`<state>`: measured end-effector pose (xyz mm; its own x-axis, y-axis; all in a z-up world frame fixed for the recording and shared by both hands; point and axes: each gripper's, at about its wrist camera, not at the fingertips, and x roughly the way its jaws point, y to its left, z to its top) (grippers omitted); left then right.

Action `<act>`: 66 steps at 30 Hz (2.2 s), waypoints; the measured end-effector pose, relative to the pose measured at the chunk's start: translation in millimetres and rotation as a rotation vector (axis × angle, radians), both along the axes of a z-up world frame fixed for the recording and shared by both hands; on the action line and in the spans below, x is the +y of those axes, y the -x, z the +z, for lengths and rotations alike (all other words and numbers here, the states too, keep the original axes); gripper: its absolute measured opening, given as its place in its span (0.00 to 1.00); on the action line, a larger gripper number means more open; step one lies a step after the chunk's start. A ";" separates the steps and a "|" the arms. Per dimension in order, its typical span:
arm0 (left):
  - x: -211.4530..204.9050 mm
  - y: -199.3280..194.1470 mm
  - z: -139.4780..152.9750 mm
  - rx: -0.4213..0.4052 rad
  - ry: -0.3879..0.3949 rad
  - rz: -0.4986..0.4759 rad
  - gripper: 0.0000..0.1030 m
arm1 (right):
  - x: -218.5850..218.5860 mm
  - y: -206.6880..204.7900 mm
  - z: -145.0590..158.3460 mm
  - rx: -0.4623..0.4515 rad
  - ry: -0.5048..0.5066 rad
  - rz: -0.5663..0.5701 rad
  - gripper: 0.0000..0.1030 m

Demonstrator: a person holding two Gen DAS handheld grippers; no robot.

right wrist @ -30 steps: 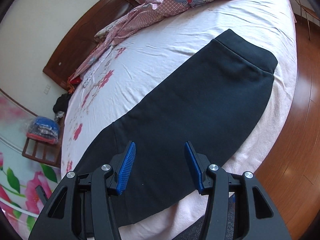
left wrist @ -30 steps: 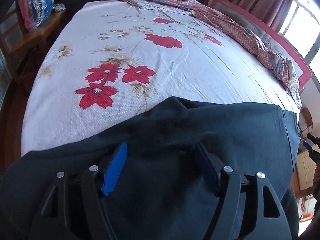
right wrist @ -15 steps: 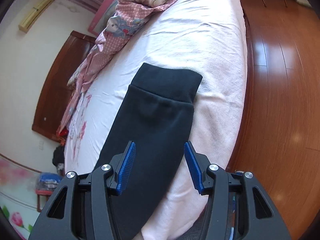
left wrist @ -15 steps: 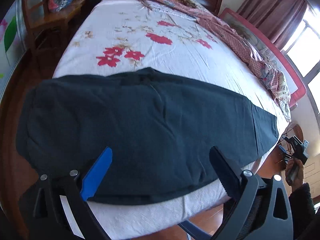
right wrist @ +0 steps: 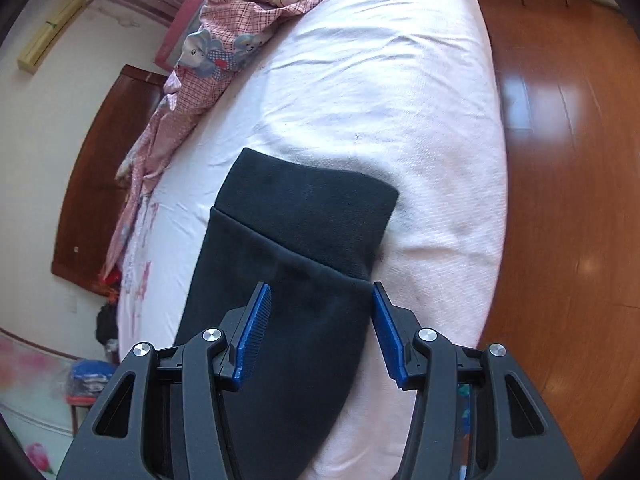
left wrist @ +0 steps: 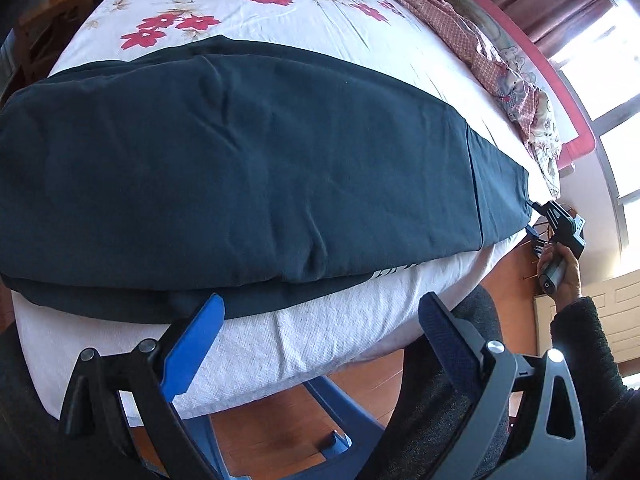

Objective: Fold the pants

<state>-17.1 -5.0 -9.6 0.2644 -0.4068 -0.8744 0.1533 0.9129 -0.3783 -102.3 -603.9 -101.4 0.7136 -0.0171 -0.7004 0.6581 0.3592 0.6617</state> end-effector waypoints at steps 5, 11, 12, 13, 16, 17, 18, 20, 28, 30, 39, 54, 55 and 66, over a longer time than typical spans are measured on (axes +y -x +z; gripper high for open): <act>8.5 -1.1 0.4 0.000 0.002 0.027 0.95 | 9.0 -9.7 9.7 0.074 0.129 0.032 0.28; 18.0 -4.2 6.1 -0.016 0.015 0.039 0.95 | 17.2 -12.1 35.8 0.070 0.235 0.093 0.12; 19.0 -4.9 6.8 -0.018 0.016 0.043 0.95 | 18.8 -14.3 39.7 0.081 0.255 0.100 0.12; 21.4 -5.2 7.8 -0.021 0.017 0.053 0.95 | 21.9 -15.5 44.7 0.079 0.278 0.109 0.12; 29.6 -6.0 13.6 -0.037 0.025 0.074 0.95 | 38.2 -23.4 66.5 0.080 0.375 0.158 0.12; 33.9 -6.2 17.3 -0.049 0.031 0.087 0.95 | 44.4 -26.2 74.2 0.071 0.396 0.174 0.12; 37.4 -6.7 20.2 -0.057 0.038 0.096 0.95 | 52.8 -30.1 83.3 0.069 0.431 0.198 0.11; 46.7 -7.7 29.1 -0.085 0.044 0.129 0.95 | 73.3 -36.4 101.7 0.057 0.506 0.255 0.11; 95.8 -8.8 60.6 -0.183 0.062 0.249 0.95 | 215.5 -60.0 164.4 -0.038 0.843 0.585 0.10; 106.3 -8.0 63.1 -0.192 0.067 0.270 0.95 | 259.6 -57.9 167.2 -0.067 0.915 0.670 0.10; 132.2 -1.6 52.7 -0.158 0.088 0.330 0.95 | 435.2 -47.8 67.7 -0.009 1.131 1.098 0.10; 113.6 6.9 52.6 -0.199 0.086 0.283 0.95 | 474.2 -7.8 74.8 -0.092 1.286 1.173 0.10; 113.5 7.7 51.4 -0.194 0.083 0.286 0.95 | 479.8 -8.3 66.9 -0.079 1.278 1.198 0.10; 112.1 11.1 47.8 -0.192 0.062 0.281 0.95 | 492.3 -2.1 60.8 0.003 1.222 1.328 0.34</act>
